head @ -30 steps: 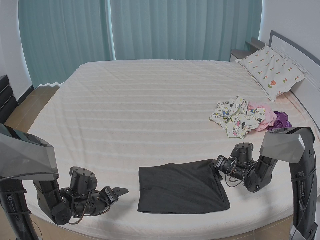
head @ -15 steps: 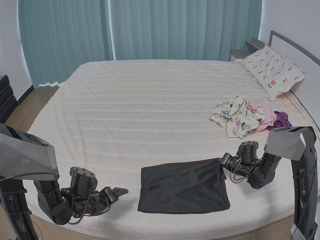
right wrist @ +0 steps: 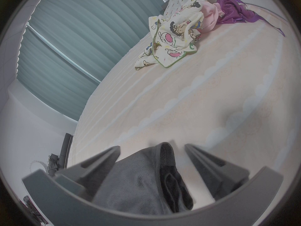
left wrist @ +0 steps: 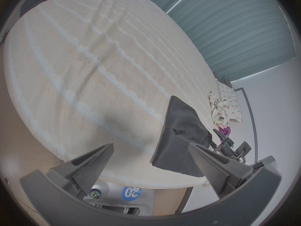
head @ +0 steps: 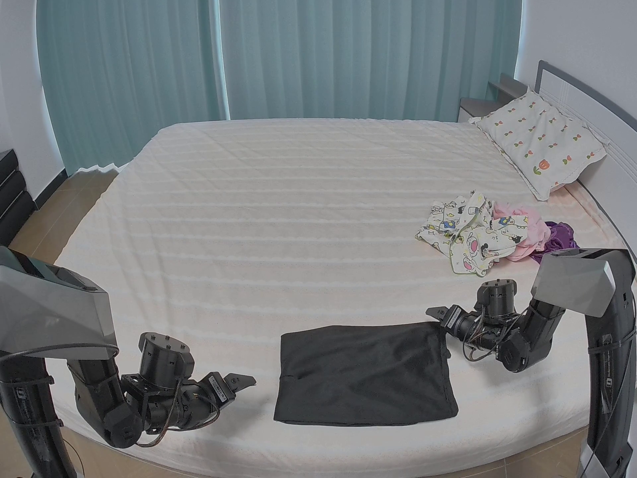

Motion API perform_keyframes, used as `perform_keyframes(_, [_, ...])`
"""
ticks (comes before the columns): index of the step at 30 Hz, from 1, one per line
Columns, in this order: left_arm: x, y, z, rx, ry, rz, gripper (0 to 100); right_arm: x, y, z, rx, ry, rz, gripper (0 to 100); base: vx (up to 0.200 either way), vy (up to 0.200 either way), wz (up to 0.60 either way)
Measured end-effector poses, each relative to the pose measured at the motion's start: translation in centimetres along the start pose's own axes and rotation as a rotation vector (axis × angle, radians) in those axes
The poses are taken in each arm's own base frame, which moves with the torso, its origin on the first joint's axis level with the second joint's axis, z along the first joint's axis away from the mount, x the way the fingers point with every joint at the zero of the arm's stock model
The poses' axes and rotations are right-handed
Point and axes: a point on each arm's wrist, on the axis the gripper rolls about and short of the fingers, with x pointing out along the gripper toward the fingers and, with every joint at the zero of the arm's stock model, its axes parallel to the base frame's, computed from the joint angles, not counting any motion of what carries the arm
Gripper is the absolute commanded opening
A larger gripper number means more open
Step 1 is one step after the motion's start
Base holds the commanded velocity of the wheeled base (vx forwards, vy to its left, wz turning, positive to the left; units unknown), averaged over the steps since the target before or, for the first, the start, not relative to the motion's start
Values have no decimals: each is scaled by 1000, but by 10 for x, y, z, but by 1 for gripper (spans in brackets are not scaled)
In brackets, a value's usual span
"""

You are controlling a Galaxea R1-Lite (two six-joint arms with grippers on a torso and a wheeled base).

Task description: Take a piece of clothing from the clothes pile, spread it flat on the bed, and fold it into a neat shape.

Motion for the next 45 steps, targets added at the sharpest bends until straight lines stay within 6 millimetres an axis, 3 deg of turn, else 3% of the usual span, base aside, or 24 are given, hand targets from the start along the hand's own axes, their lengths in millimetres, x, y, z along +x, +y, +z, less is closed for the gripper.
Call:
perform_keyframes(6, [0, 0, 0, 0, -1, -1, 100, -28, -4, -7, 1, 55, -17, 100, 0, 0, 0])
perform_keyframes(19, [0, 0, 0, 0, -1, -1, 100, -111, -14, -65, -83, 221, 8, 100, 0, 0, 0])
perform_keyframes(25, [0, 0, 0, 1, -1, -1, 100, -123, -19, -82, -130, 270, 26, 100, 0, 0, 0])
perform_keyframes(26, [0, 0, 0, 2, -1, -1, 100, -123, -20, -83, -141, 272, 29, 0, 0, 0, 0])
perform_keyframes(35, [0, 0, 0, 2, -1, 0, 100, -134, -33, -97, -188, 344, -23, 0, 0, 0, 0])
perform_keyframes(45, [0, 0, 0, 2, -1, 0, 100, -140, -43, -95, -216, 354, -72, 0, 0, 0, 0])
